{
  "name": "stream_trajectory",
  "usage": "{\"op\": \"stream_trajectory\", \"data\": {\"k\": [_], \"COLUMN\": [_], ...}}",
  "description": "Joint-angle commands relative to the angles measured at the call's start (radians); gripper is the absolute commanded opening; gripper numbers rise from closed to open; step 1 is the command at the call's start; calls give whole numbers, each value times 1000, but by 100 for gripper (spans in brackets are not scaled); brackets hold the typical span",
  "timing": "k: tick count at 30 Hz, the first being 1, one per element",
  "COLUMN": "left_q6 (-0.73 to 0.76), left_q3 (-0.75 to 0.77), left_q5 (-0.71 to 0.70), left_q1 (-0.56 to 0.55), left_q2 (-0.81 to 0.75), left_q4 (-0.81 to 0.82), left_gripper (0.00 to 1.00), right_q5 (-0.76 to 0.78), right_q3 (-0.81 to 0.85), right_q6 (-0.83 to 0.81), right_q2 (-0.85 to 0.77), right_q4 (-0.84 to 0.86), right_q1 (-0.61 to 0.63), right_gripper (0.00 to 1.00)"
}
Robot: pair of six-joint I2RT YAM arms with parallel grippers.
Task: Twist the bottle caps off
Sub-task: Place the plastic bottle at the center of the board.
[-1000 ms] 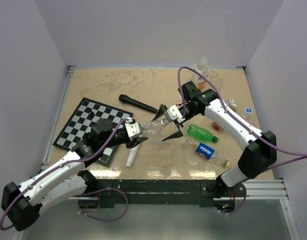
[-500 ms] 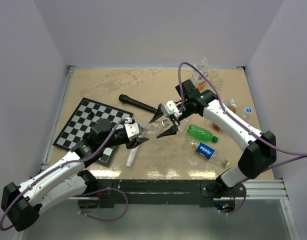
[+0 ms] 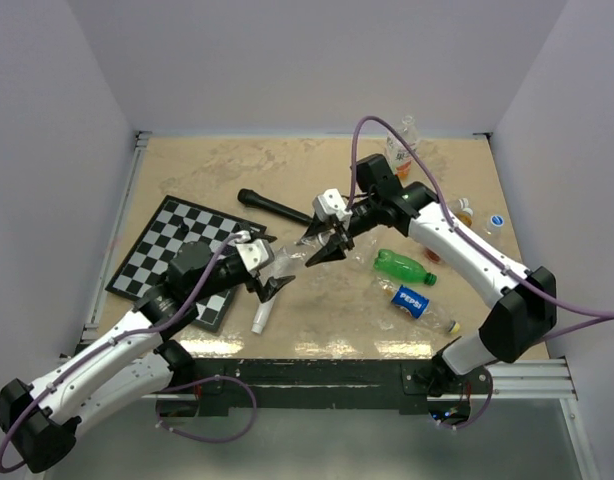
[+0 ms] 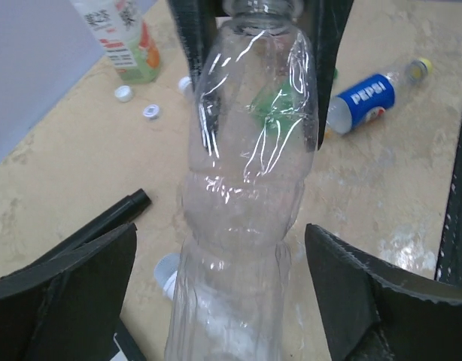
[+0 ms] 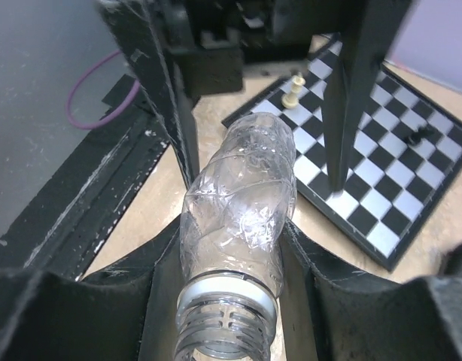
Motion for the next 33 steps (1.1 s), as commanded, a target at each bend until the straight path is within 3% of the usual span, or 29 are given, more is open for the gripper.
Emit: {"op": "stream_trajectory", "data": {"k": [1,4,8,12,15,24,33], "left_q6": [-5,0,2,8,15,22,25], "left_q3": [-1,-10,-8,-2,15,12,12], "left_q5": [-195,-347,-511,-534,-507,-488,-473], "left_q1": [2,5,10,13,14,18,19], "left_q2": [-93,-146,-174,-165,-153,-166,-160], "left_q4": [67,75,64,46,18,12,12], "left_gripper": [100,100,100,100,100,99,99], "right_q5": [95,218,526,853,982,1044,1035], "right_q3": [7,24,125,260,379,714,793], "right_q6": [265,382,507,557,563,564,569], "right_q2": [-58,-58,23,140,227,508,616], "right_q4": [162,228,217,188,156,-45,-97], "right_q1": [-64,-139,-202,-229,-233,-253,-293], "right_gripper": [24,23,24,24,25,28,32]}}
